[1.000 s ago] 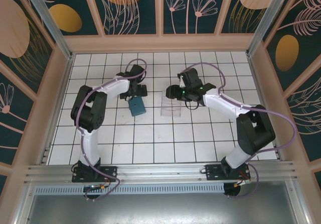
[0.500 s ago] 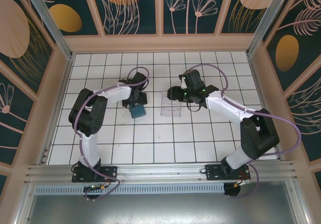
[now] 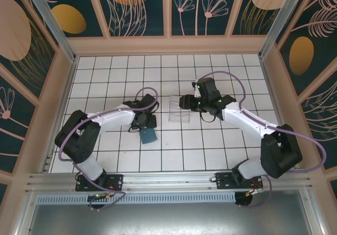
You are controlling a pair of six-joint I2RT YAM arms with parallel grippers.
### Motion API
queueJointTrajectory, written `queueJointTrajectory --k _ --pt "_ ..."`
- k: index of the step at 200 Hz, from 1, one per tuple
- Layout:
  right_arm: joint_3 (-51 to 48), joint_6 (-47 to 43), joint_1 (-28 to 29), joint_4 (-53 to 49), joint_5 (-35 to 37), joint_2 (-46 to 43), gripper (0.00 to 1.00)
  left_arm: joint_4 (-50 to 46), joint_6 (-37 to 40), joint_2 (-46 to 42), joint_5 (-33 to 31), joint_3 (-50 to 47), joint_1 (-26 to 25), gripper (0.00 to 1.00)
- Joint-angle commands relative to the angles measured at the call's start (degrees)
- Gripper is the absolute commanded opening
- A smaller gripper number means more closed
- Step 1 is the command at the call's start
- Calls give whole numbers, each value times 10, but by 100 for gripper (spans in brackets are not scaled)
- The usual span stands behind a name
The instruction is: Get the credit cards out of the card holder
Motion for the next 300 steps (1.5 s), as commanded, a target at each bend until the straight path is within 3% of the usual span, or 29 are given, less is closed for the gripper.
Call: queueJointTrajectory --k 1,46,73,95,149,207,246,265,281,300 --pt "-18 13 -1 0 1 -27 58 31 -55 -4 28 -7 -37 67" --pt "-48 23 1 -15 10 -60 58 62 -91 78 46 70 -112 67" --pt "-64 32 1 -22 9 -80 58 47 -80 106 50 112 -136 72" --pt "-78 43 2 -26 8 -97 58 25 -64 81 21 119 -136 87" --pt "-112 73 19 -26 -9 -119 57 -46 14 -6 -62 137 -131 89" --pt "-156 92 40 47 -98 -59 53 -41 279 -41 7 120 -122 89" --pt "-168 105 57 100 -105 -12 50 2 418 -63 28 79 -121 89" --pt "-168 102 62 113 -102 10 48 26 494 -82 78 47 -121 85" --pt "-172 100 66 125 -99 25 48 59 544 -111 89 12 -121 77" --pt "-173 100 70 138 -99 42 47 93 593 -140 115 -24 -121 75"
